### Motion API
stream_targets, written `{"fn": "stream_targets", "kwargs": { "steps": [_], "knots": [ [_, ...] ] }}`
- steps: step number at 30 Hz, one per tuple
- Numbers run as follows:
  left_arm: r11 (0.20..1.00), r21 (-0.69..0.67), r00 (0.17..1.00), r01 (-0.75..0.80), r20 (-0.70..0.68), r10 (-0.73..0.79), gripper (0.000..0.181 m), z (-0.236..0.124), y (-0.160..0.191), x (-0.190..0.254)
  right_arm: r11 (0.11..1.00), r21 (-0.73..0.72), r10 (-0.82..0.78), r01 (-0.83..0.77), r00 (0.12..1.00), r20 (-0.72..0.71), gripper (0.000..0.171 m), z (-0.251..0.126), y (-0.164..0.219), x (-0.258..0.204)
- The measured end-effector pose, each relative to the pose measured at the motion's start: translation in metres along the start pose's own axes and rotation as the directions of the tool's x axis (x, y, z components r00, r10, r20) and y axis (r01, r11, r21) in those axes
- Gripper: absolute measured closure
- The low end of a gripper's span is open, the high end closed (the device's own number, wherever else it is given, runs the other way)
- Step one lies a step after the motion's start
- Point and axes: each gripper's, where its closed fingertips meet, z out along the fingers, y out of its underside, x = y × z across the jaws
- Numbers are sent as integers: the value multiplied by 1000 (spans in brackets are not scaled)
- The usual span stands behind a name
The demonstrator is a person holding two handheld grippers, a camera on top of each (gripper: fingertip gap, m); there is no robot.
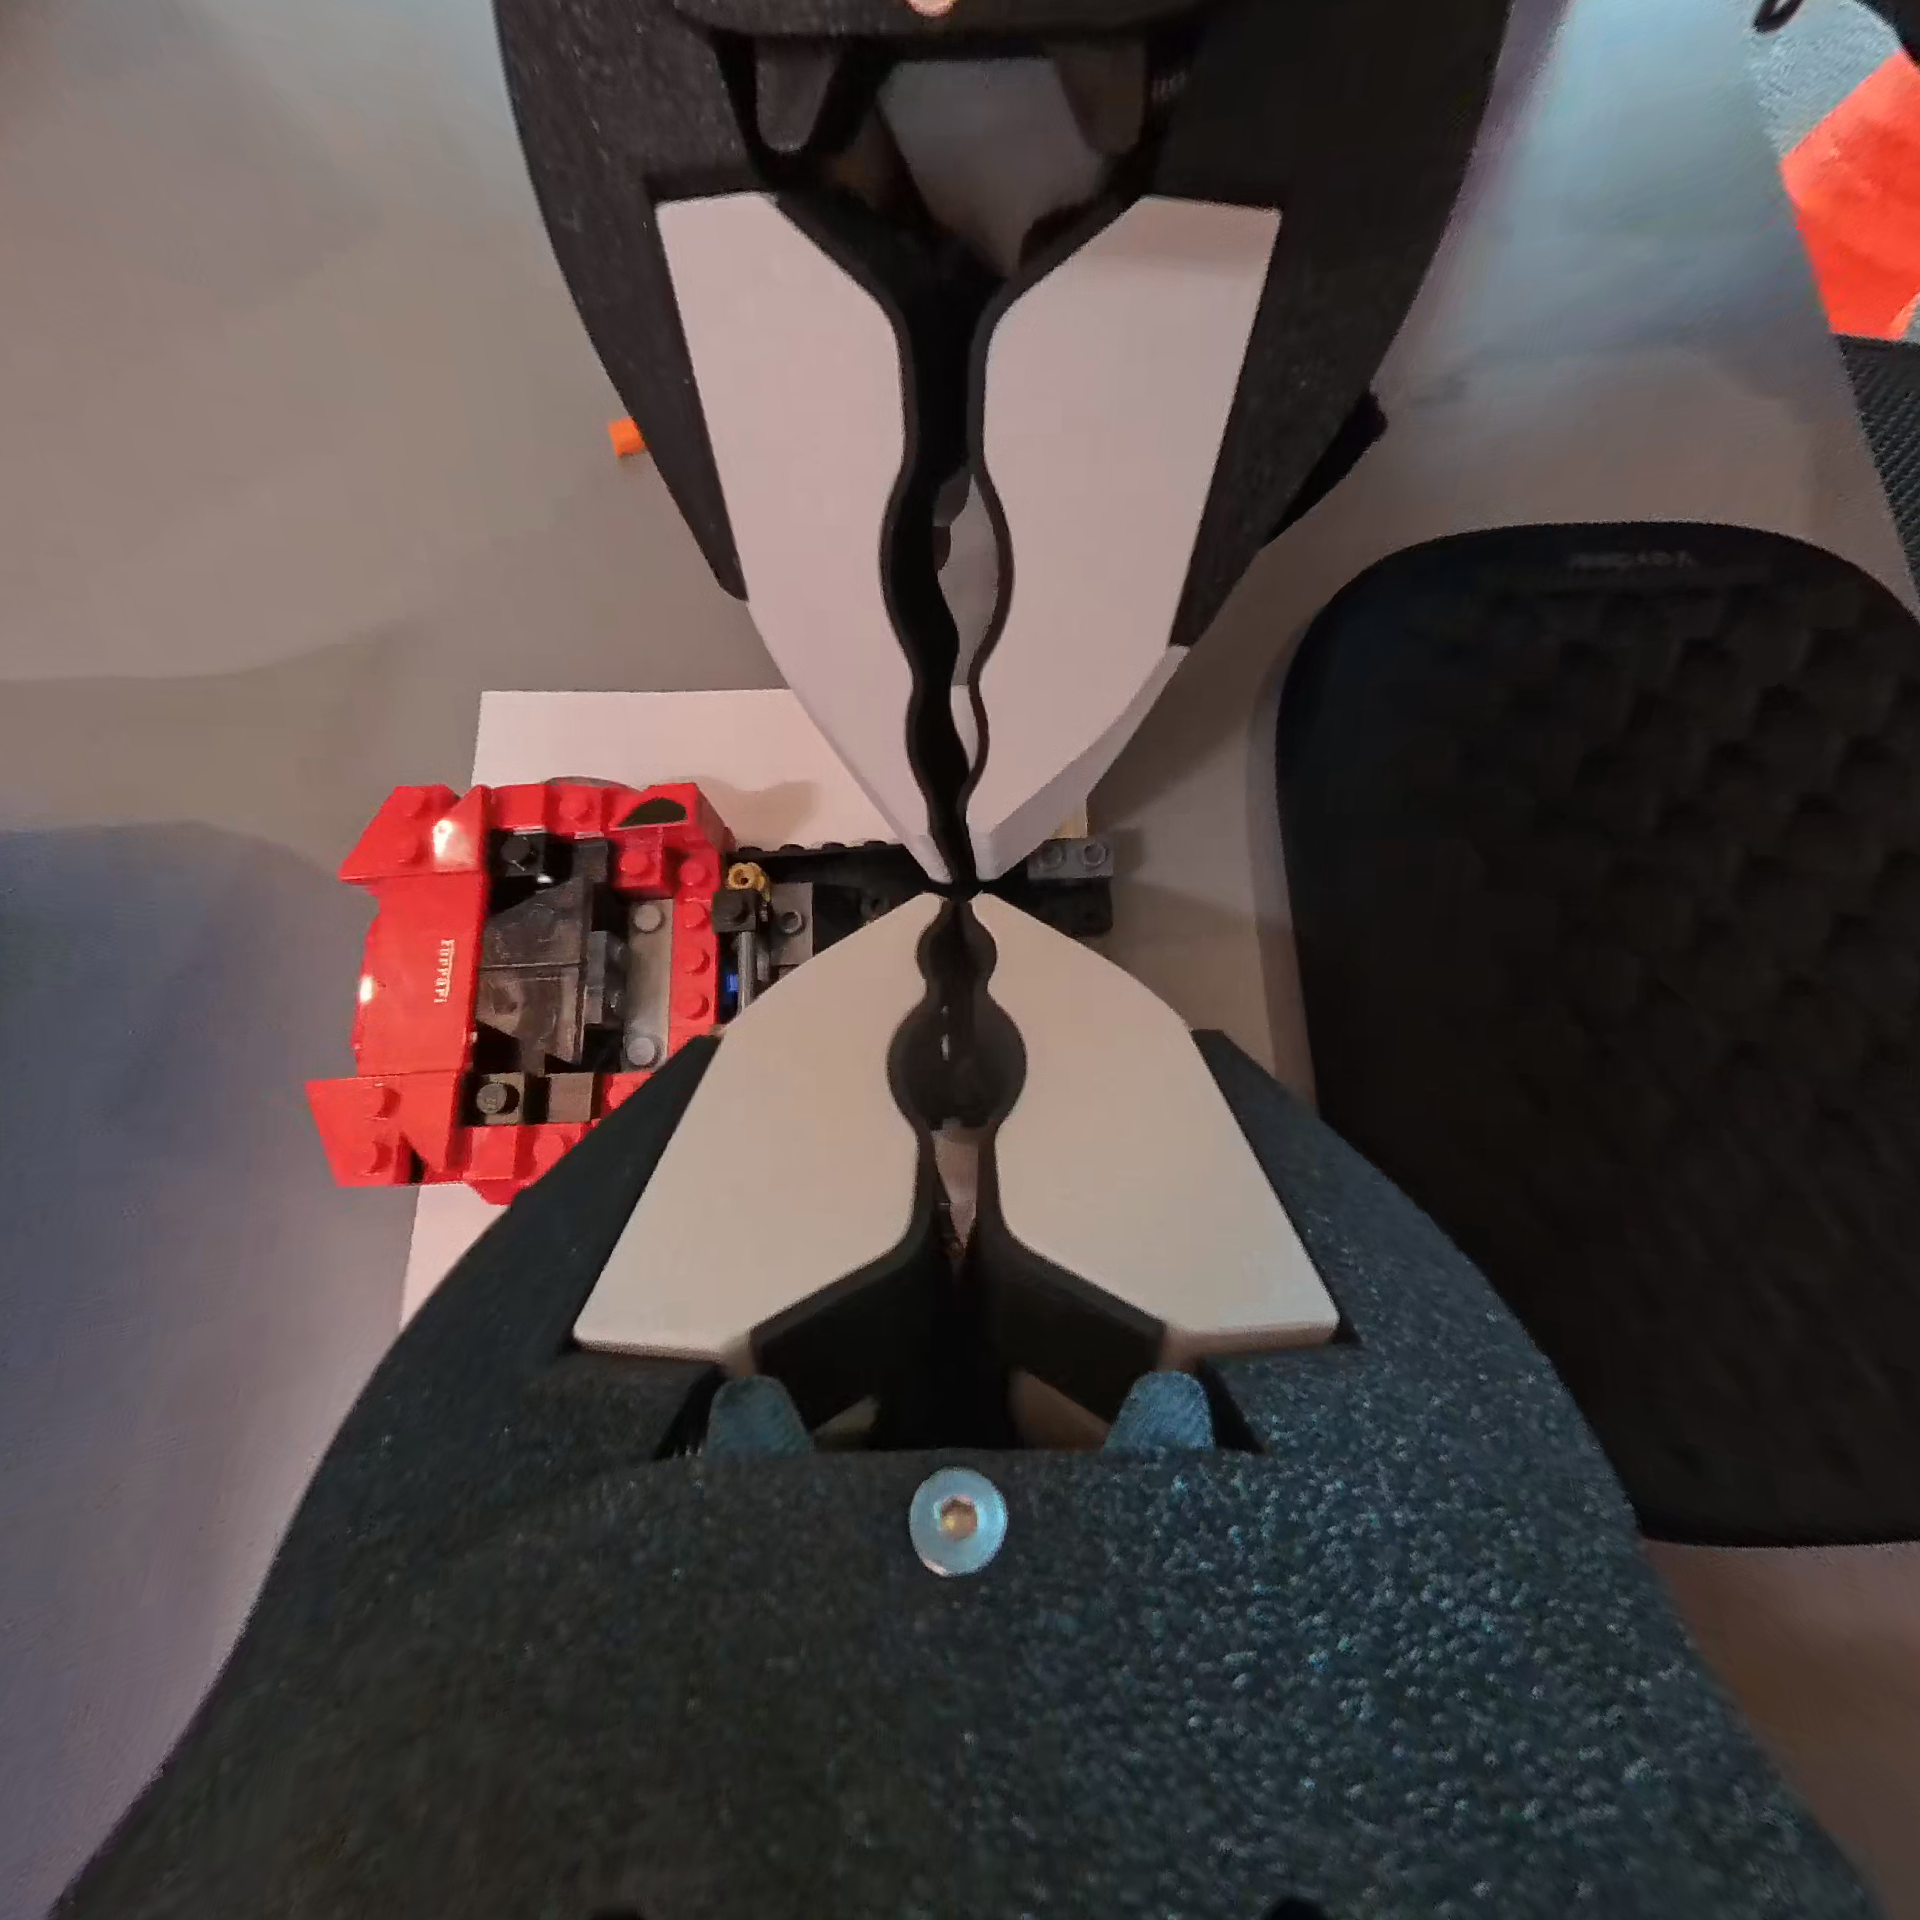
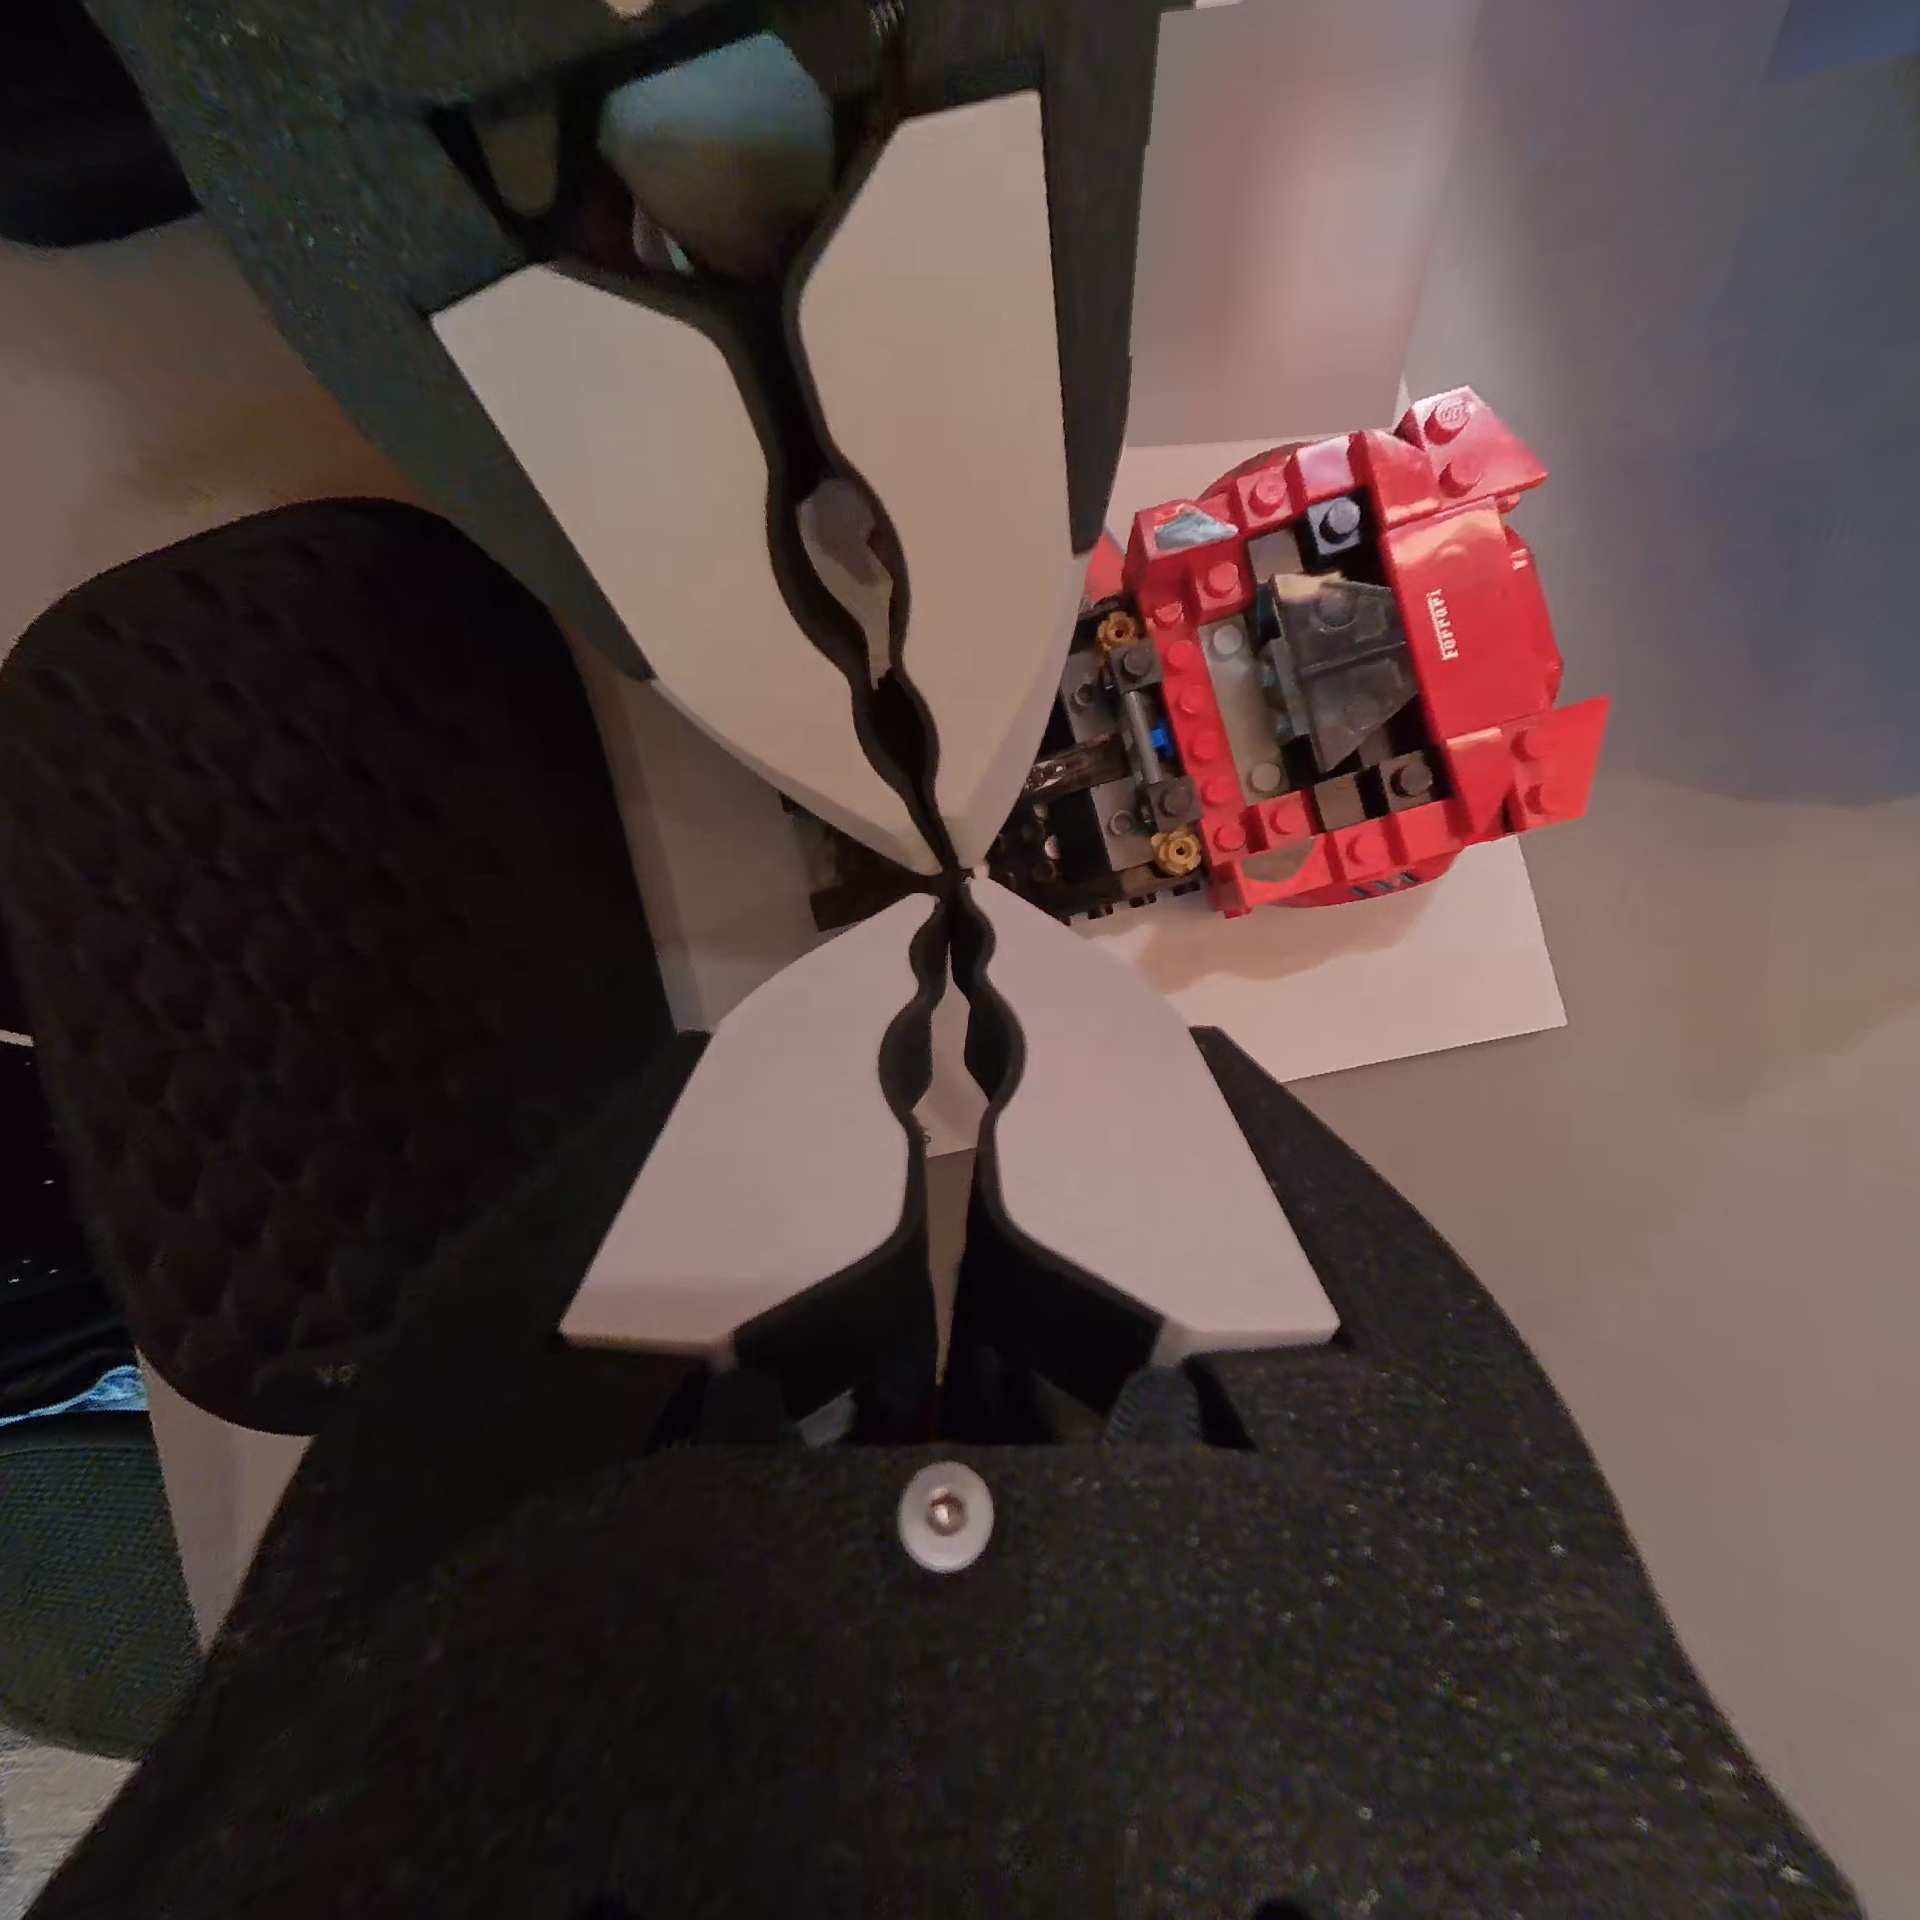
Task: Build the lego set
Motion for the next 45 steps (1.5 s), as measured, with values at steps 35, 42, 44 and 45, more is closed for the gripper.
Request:
{"fn": "stream_targets", "kwargs": {
  "steps": [35,42,44,45],
  "knots": [
    [955,296,974,-3,219,-65,163,-131,-38,-15,949,310,93,-53,989,-113,133,-48,-18,3],
    [923,367,915,115,323,-242,149,-175,39,9,981,190,-25,37,998,-61,127,-8,-11,-18],
    [908,387,903,157,315,-291,149,-174,58,20,992,119,-39,44,998,-40,127,1,-10,-19],
    [902,396,896,174,316,-312,149,-173,66,24,995,79,-51,54,998,-44,127,5,-9,-18]
  ]
}}
